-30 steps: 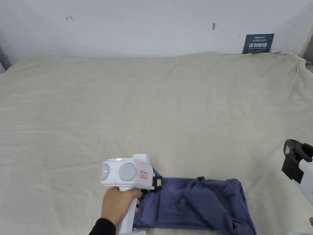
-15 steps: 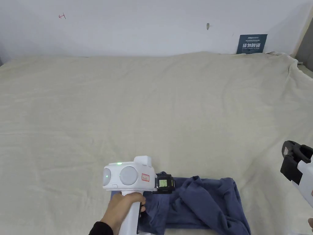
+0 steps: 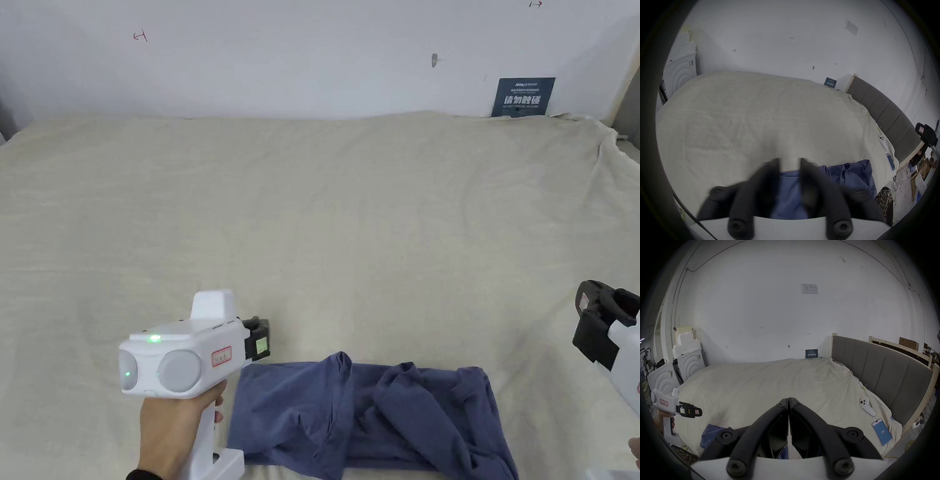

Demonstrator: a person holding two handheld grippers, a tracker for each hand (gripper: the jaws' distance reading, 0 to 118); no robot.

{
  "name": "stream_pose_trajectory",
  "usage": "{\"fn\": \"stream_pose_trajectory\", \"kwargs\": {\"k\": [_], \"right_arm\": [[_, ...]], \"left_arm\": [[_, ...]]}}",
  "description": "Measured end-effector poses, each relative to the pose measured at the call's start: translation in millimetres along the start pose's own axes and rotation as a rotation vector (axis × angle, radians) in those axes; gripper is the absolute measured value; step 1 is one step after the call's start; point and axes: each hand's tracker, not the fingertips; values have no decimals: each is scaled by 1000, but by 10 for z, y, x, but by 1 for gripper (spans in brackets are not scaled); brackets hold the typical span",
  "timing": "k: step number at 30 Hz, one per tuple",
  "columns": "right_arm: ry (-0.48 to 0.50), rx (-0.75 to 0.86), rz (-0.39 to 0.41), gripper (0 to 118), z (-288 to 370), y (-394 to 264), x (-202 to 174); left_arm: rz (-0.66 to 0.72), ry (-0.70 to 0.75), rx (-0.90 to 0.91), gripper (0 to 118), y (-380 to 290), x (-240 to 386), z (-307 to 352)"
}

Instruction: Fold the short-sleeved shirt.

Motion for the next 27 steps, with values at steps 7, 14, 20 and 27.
{"fn": "stream_pose_trajectory", "kwargs": {"k": [7,14,20,27], "right_arm": [[-7,-15,6,0,-8,-28,16],[-19,-25,4,0,3,-57,71],[-30,-40,-3,0,17,-94,143],[-44,-48,-2,0,21,-98,206]], "left_arm": [[-8,-19,-7,0,-414,-72,-172],[18,-48,-49,0,-850,75,-438],[30,-52,-114,0,-1112,303,-705],[-73,-67,-113,0,-1184,790,-780]]}}
